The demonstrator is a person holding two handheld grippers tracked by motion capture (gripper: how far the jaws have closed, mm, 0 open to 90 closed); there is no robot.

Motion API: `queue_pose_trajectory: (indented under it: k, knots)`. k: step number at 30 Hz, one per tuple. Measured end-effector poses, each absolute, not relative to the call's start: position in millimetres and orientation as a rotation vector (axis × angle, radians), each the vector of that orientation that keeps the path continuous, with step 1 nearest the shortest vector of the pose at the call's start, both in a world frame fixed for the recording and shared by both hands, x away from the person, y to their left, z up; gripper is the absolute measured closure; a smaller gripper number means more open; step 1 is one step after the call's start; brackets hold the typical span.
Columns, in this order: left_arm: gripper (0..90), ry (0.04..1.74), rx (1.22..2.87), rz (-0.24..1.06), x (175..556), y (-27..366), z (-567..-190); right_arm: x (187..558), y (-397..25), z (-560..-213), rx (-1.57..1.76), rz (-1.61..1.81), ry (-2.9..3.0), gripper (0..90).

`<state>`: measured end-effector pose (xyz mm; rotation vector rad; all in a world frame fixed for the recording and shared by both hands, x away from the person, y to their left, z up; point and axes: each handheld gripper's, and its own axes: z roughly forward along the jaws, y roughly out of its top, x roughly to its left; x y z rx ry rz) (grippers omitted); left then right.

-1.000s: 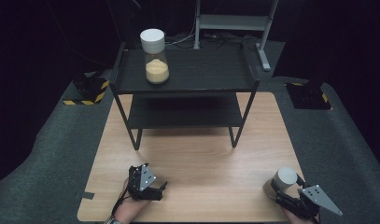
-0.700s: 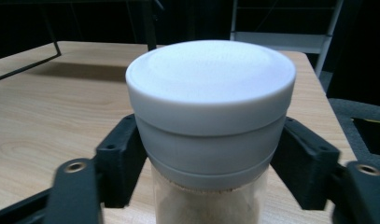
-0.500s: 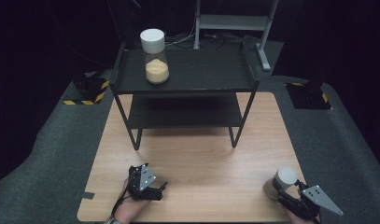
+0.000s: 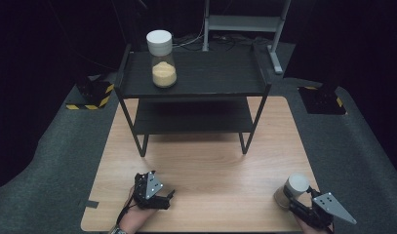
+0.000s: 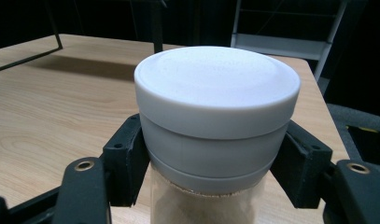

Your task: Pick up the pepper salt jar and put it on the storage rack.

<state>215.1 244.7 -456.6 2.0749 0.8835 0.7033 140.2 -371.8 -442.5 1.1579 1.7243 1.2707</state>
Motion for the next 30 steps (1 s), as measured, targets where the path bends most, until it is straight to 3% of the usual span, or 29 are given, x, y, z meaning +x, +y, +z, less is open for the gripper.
queue_pose_trajectory:
  k: [19, 30]
  knots:
    - [1.2, 0.874, 2.074, 0.689, 216.4, 247.1, -456.6, 138.1, -350.9, -427.5, 1.078, 1.339, 1.750, 34.5]
    - [1.2, 0.872, 2.068, 0.692, 215.4, 247.4, -457.2, 158.8, -327.0, -418.0, 0.991, 1.360, 1.829, 34.5]
